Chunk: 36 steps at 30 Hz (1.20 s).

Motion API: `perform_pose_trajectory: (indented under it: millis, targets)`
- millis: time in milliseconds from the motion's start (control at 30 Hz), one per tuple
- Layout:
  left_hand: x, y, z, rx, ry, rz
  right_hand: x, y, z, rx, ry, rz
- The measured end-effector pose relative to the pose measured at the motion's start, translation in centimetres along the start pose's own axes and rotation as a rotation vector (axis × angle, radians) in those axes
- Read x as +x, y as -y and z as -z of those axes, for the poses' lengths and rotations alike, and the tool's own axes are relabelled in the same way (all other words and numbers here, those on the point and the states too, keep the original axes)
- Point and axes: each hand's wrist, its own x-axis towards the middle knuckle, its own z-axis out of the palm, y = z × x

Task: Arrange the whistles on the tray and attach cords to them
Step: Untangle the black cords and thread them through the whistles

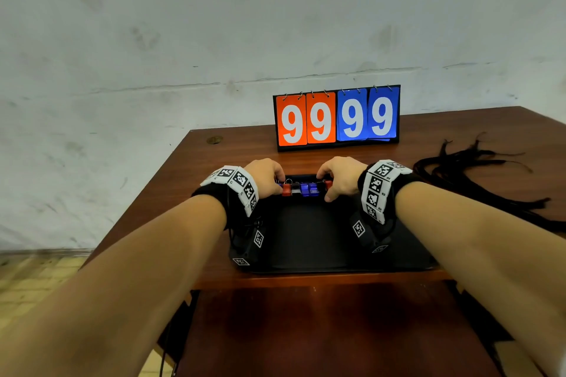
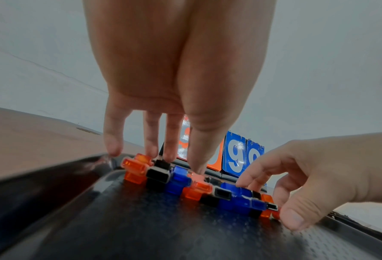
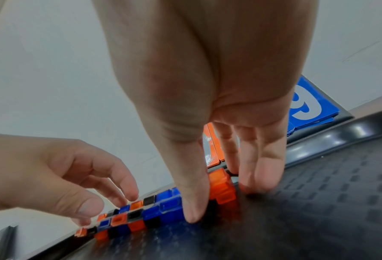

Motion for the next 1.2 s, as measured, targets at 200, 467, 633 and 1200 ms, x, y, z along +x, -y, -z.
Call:
perform_pose_trajectory:
  millis: [200,467,633,1200]
  targets:
    - [-2.0,-2.6,1.3,-0.066,-0.08,-0.041,-3.9,0.0,1.8,0.086,-0.067,0.017]
    - [-5.4,-9.4,3.0,-0.068,-0.17,-0.151,-11.1,-1.4,4.8,0.162,-0.182,0.034]
    - [-6.2,-14.3,2.2,-0.074,-0.219,-0.218,-15.6,-5.0,5.5,0.178,-0.304,-0.016]
    - [2.7,-28.8,-6.3,-0.109,-0.089,-0.329,-19.4,-25.0,5.4,0.26,-0.381,-0.449]
